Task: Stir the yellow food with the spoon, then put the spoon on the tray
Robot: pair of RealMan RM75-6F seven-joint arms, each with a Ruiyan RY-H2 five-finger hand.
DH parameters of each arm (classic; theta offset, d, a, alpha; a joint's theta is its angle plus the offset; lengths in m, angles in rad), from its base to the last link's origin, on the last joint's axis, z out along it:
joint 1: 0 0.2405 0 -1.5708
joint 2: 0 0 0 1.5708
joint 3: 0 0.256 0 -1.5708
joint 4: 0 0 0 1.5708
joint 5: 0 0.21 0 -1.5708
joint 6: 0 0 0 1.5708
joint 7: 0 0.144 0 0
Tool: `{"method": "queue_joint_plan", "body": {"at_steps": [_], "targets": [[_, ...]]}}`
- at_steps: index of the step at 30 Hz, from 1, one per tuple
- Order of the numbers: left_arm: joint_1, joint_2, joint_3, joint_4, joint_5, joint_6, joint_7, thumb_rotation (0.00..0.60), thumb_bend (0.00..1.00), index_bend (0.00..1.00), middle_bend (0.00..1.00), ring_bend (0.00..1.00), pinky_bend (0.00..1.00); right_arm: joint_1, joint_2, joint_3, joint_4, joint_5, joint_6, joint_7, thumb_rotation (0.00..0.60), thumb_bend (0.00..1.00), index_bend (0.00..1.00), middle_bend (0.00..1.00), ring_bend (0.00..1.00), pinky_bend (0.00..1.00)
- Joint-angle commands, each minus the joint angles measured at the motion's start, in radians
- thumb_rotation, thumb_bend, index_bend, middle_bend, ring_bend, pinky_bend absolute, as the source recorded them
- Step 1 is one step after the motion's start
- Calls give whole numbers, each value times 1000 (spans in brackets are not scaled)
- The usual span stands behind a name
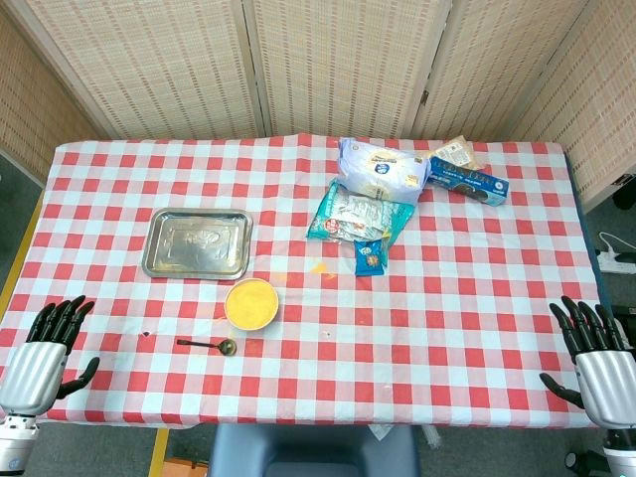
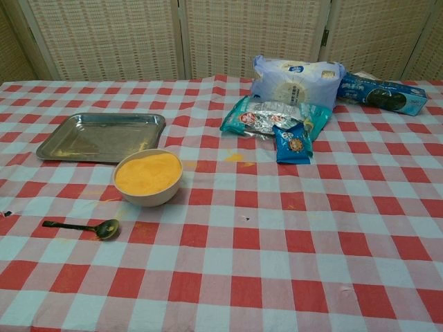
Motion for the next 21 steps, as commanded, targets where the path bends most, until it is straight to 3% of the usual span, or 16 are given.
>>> {"method": "queue_joint_plan", "body": {"at_steps": [1, 4, 6, 12, 17, 21], "targets": [[-7, 3, 29, -6, 52, -17, -25, 600, 366, 0, 0, 0, 10, 2, -2, -2, 0, -3, -4, -4, 600, 0, 0, 0, 0, 0], [-18, -23, 64, 5, 143, -16, -118, 600, 367, 0, 0, 0, 10, 9, -1, -8, -4, -11, -19, -6, 600, 0, 0, 0, 0, 0], [-25, -57, 74, 30, 174, -29, -85, 600, 366, 25, 0, 0, 11, 15, 0, -9, -6, -12, -29, -9, 600, 0, 0, 0, 0, 0], [-27, -140, 63, 23, 195, -44, 107, 600, 365, 363, 1, 0, 10, 24, -2, -11, -9, -19, -40, -6, 600, 0, 0, 0, 0, 0], [-63, -177, 48, -14, 118, -147, 95, 600, 365, 435, 1, 0, 10, 23, 1, -13, -8, -19, -37, -1, 600, 0, 0, 0, 0, 0], [-107, -227, 3, -11, 17, -239, 126, 600, 365, 470, 1, 0, 1, 22, 3, -15, -7, -20, -33, 3, 600, 0, 0, 0, 0, 0]]}}
